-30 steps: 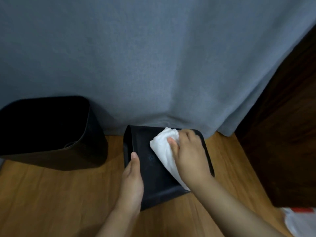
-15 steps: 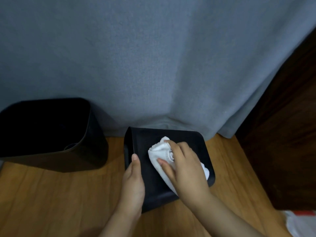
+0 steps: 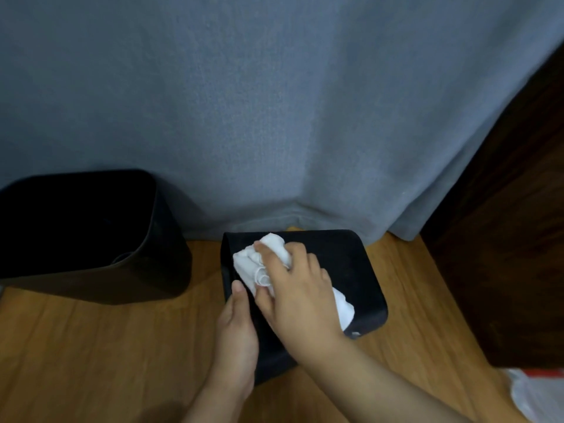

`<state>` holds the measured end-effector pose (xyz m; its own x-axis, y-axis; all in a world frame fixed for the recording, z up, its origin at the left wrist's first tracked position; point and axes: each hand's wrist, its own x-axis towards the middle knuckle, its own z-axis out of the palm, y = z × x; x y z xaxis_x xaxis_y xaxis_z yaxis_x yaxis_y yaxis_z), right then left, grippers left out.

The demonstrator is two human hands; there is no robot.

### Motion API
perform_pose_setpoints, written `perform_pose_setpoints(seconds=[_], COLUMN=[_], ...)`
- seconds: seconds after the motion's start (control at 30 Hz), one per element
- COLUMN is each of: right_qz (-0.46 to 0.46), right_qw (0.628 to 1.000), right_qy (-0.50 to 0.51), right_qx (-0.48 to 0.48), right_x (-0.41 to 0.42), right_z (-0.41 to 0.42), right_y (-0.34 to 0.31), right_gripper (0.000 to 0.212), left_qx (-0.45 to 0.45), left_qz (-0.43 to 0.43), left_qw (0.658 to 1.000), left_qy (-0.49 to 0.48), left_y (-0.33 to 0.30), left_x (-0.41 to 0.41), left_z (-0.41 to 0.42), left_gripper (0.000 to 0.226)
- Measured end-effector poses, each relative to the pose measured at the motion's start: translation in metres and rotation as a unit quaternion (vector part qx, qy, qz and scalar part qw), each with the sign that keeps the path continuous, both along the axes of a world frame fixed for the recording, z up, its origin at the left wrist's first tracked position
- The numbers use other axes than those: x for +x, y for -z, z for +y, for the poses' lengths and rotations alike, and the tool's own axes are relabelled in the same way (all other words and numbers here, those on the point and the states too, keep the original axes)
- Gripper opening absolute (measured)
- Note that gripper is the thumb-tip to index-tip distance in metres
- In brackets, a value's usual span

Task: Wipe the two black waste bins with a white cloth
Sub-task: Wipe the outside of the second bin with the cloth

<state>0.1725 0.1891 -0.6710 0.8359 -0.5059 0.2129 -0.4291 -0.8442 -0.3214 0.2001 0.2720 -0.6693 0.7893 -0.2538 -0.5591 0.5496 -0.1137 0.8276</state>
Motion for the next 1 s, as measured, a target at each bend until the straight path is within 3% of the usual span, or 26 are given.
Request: perform_pose_setpoints(seconds=[0.07, 0.17, 0.3, 0.47, 0.6, 0.7, 0.83, 1.0], right_qz=[0.018, 0.019, 0.075, 0.034, -0.035, -0.049, 0.026, 0.068], right_qw=[0.999, 0.991, 0.972, 0.968, 0.992, 0.993, 0.992, 0.979], right_qy=[0.037, 0.122, 0.207, 0.227, 0.05, -0.027, 0.005, 0.12], right_qx=[0.012, 0.054, 0.079, 0.103, 0.112, 0.107, 0.126, 0.15], right_x=[-0.004, -0.019, -0.041, -0.04, 0.007, 0.038, 0.045, 0.021], right_z=[-0.015, -0.053, -0.098, -0.107, -0.058, -0.022, -0.028, -0.08], right_y=[0.005, 0.019, 0.026, 0.009, -0.031, -0.042, -0.034, -0.011], right_gripper=[0.056, 0.052, 0.044, 0.042, 0.047, 0.046, 0.044, 0.046], left_qx=[0.007, 0.0, -0.022, -0.01, 0.024, 0.046, 0.071, 0.07], left_qz=[-0.002, -0.009, 0.003, -0.025, -0.068, -0.115, -0.127, -0.132], left_qw=[1.0, 1.0, 1.0, 0.999, 0.997, 0.99, 0.989, 0.988], left_qy=[-0.012, -0.028, -0.012, 0.019, 0.038, 0.065, 0.042, 0.039], left_y=[-0.001, 0.002, 0.003, -0.001, -0.01, -0.014, -0.01, -0.006], left_x=[-0.002, -0.002, -0.001, -0.006, -0.006, -0.006, -0.004, -0.003], left_z=[0.0, 0.001, 0.002, 0.001, -0.005, -0.003, 0.002, 0.003], left_gripper=[0.047, 0.075, 0.082, 0.089, 0.053, 0.049, 0.027, 0.041])
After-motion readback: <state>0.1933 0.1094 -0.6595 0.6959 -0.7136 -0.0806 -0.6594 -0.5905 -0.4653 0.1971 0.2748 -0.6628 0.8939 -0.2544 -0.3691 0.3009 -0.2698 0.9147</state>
